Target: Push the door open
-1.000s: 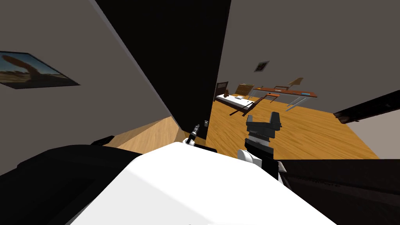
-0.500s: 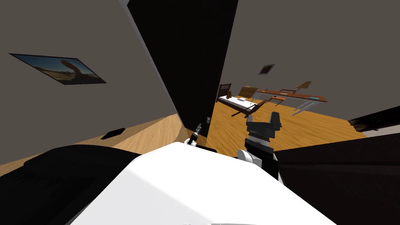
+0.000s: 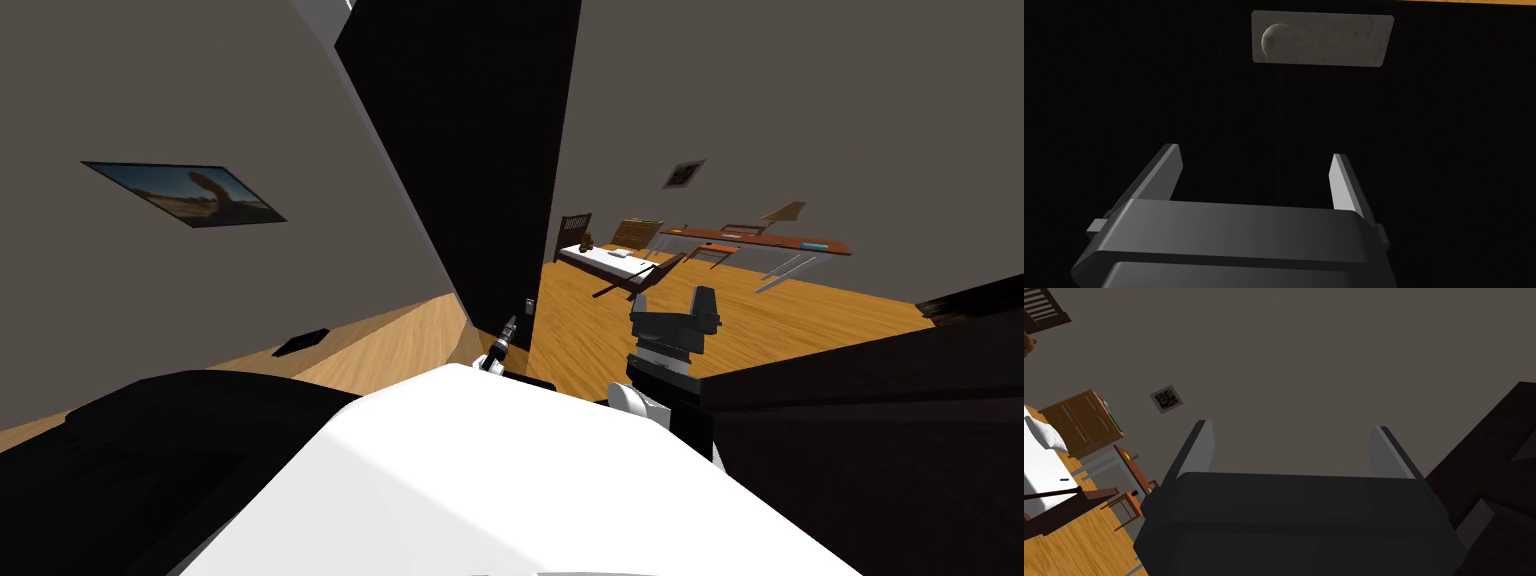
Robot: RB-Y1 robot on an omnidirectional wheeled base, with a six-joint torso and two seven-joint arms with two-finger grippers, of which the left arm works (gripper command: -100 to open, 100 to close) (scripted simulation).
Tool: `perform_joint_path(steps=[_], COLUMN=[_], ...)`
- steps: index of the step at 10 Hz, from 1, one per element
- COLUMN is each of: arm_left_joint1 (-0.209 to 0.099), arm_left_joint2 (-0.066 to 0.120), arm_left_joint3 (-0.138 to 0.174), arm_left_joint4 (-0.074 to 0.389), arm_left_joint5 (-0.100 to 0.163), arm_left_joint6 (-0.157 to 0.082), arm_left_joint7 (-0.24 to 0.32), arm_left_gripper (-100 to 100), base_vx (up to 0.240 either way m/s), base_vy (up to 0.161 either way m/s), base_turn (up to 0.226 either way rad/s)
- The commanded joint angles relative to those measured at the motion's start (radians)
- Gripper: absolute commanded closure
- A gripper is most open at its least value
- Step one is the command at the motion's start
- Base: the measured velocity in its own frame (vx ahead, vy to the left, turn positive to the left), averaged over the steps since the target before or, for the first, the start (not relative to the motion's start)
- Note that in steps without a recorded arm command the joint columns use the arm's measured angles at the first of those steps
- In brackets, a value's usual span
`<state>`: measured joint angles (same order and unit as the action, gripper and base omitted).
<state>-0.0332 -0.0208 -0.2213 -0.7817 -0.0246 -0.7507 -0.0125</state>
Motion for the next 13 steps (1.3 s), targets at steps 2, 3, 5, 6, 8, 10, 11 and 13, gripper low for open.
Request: perform_joint_path(steps=[2,3,5,6,8,10,11,13], arm_left_joint1=[0.002,0.006,0.016,0.021,0.032,0.041,0.046,0.054], arm_left_joint2=[0.02,0.031,0.044,0.045,0.036,0.014,-0.005,-0.01], arm_left_joint3=[-0.006,-0.01,-0.022,-0.028,-0.04,-0.051,-0.057,-0.055], arm_left_joint4=[0.001,-0.003,-0.012,-0.017,-0.026,-0.034,-0.039,-0.046], arm_left_joint5=[0.011,0.018,0.034,0.043,0.061,0.076,0.085,0.087], arm_left_joint6=[-0.003,-0.003,-0.004,-0.004,-0.005,-0.005,-0.006,-0.005], arm_left_joint7=[-0.011,-0.019,-0.036,-0.045,-0.064,-0.08,-0.089,-0.092], arm_left_gripper=[-100,-100,-100,-100,-100,-100,-100,-100], base_vx=[0.136,0.165,0.213,0.185,0.188,0.164,0.119,0.042], base_vy=[0.113,0.092,0.012,-0.06,-0.11,-0.126,-0.161,-0.109], base_turn=[-0.009,-0.017,-0.022,-0.01,-0.02,-0.018,-0.018,0.024])
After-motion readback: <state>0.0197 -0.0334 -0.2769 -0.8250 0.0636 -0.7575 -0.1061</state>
